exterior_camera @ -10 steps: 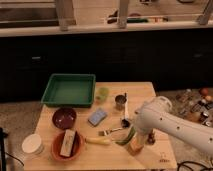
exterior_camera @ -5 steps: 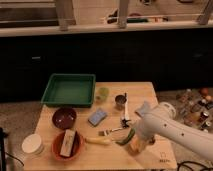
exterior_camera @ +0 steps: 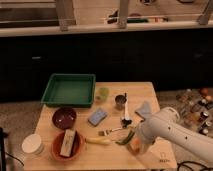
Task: Place apple in plastic cup
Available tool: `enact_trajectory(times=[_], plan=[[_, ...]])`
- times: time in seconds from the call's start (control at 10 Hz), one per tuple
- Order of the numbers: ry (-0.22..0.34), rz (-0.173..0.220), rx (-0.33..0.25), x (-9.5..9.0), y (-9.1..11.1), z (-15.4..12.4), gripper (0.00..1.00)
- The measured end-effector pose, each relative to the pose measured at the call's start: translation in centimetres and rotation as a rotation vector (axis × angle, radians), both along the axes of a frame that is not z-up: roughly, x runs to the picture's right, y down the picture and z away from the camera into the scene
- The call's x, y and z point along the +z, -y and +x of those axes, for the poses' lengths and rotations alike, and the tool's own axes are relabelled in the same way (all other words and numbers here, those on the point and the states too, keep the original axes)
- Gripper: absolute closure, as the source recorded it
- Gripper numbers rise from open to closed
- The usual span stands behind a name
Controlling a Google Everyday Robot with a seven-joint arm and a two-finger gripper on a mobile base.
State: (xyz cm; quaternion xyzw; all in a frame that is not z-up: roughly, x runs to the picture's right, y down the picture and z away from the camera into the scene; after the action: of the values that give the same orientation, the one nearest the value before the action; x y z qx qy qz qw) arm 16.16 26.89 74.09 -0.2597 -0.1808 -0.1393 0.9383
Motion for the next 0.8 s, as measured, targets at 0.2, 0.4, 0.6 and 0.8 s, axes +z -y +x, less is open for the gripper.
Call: enact_trajectory(times=[0.2,0.4,0.6,0.8], plan=[[0.011,-0.017,0.004,0.5,-0.6,0.4,0.2],[0.025,-0.027,0.009,0.8,-0.7,0.6,0.21],[0.046,-0.043,0.03,1.1,-1.0,1.2,0.36],[0.063,-0.058,0.038,1.3,-1.1,1.5,0.57]])
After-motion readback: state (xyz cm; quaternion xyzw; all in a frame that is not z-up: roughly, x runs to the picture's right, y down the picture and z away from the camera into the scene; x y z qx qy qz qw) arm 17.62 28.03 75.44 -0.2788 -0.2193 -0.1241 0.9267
